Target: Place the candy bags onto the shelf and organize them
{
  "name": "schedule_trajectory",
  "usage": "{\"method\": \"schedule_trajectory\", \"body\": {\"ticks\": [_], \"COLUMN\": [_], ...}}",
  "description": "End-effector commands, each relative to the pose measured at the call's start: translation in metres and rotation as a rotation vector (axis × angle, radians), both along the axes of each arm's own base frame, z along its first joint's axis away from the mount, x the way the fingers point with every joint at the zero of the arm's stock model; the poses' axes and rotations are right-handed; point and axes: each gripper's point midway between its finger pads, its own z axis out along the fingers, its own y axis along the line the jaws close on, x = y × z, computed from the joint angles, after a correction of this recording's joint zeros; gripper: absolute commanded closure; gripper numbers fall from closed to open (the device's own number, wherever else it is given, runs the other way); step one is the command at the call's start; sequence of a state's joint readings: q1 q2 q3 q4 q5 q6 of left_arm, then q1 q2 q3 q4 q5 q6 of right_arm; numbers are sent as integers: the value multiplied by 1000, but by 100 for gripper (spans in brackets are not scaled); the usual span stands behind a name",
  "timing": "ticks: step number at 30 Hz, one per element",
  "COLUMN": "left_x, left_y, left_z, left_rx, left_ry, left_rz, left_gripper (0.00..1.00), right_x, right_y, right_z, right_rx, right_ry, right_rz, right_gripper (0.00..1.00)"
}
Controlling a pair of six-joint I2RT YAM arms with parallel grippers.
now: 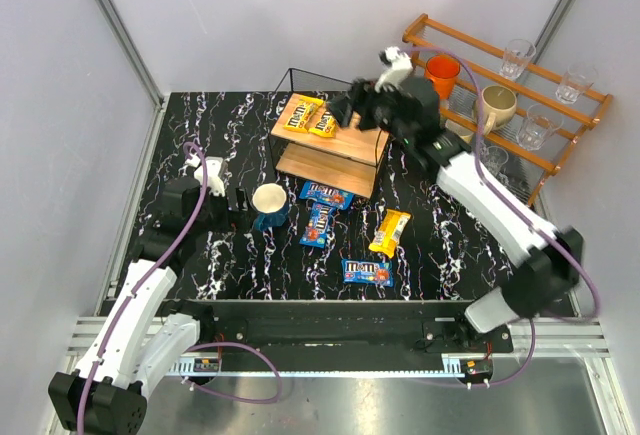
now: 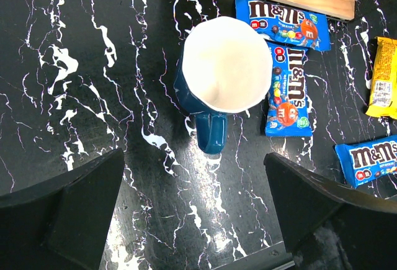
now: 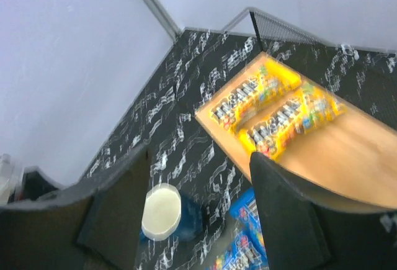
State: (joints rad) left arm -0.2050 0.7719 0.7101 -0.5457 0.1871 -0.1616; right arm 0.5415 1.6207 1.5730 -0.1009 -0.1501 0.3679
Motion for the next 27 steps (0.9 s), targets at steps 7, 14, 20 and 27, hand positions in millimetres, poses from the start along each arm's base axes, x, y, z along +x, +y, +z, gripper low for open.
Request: {"method": "schedule_trajectory", "body": {"ticks": [7,14,20,27], "left_x": [5,5,5,5], "left_y": [-5,-5,-6,-7], "left_z": [19,20,18,17], "left_rx": [-15,-12,-12,-10], "left_ry": [-53,-55,-48,-47], "left_rz": [-24,-19,-21,-26], "left_gripper": [1,1,1,1], "right_x": [-133,-176,-186,-187], "right_y": [-137,-173,-149,-140], "right_z": [-4,-156,-237,-282], "right_rx": [194,106,134,103], "right_ry": [-50,374,570,652], "right_rz": [-323,-509,-448,-427], "right_gripper": [27,30,34,44]}}
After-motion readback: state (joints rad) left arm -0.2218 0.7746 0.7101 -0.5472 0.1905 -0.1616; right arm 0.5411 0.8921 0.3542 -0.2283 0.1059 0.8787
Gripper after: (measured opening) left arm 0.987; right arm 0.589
